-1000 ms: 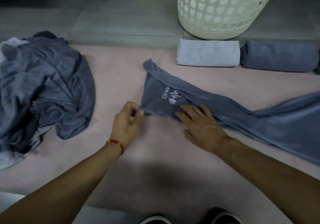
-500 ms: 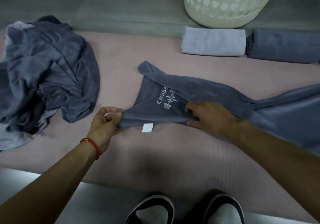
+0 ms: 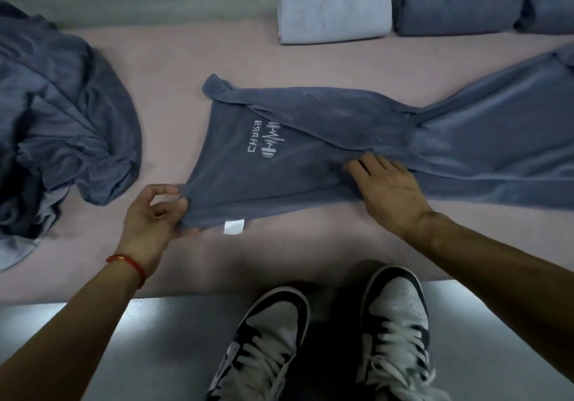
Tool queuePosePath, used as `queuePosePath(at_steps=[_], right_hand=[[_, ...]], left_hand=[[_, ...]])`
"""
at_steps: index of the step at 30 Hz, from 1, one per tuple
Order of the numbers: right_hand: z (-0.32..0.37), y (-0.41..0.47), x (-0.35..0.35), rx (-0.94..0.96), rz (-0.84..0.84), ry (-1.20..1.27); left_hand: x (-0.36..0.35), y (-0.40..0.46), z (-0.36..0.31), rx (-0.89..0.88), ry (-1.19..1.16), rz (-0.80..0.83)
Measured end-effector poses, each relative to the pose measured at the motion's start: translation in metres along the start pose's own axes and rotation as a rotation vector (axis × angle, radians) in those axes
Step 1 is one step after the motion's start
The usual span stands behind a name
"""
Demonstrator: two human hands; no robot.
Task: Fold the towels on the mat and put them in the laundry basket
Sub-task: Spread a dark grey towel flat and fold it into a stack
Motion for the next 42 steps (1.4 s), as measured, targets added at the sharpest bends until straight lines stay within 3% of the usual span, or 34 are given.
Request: queuePosePath(at_steps=[3, 8, 10, 13, 15, 18, 24, 29, 33, 38, 42], right_hand=[[-0.013, -0.029, 0.003, 0.012, 0.031, -0.017], [-0.017, -0.056, 0.005, 0.050, 0.177, 0.112], [-0.019, -0.061, 0.005, 0.053, 0.209, 0.161], [-0.025, -0.075, -0.001, 0.047, 0.255, 0.210], [-0.030, -0.084, -0.008, 0.023, 0.285, 0.182], [-0.039, -0.093, -0.011, -0.077, 0.256, 0.144], [-0.051, -0.098, 0.001, -0.171, 0.144, 0.096], [-0.054, -0.094, 0.002, -0.149, 0.096, 0.058], [-0.055, -0.106, -0.002, -0.064, 0.170, 0.139], [-0.057, -0.117, 0.008, -0.024, 0.236, 0.270], [-0.066, -0.119, 0.011, -0.120, 0.248, 0.324]], left_hand=[[-0.003, -0.005, 0.001, -0.270, 0.603, -0.018], [-0.036, -0.008, -0.008, -0.623, 1.102, -0.109], [-0.060, -0.018, -0.016, -0.809, 1.203, -0.099], [-0.123, -0.052, -0.019, -1.087, 1.106, 0.211], [-0.166, -0.071, -0.004, -1.181, 1.176, 0.434], [-0.201, -0.076, 0.006, -1.206, 1.277, 0.517], [-0.202, -0.074, -0.007, -1.346, 1.315, 0.377], [-0.188, -0.079, -0.015, -1.261, 1.306, 0.297], [-0.167, -0.088, -0.003, -1.241, 1.410, 0.450], [-0.175, -0.084, -0.010, -1.060, 1.496, 0.660], [-0.223, -0.031, -0.065, -1.101, 1.325, 0.553]])
Point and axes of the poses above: each hand's wrist, its own y-axis towards the middle knuckle, its own x-axis out of the back of the hand, z = x × y, the point moved 6 cm from there along y, towards the middle knuckle, and after that the axes turned 1 degree about -z, right-handed, at the moved point
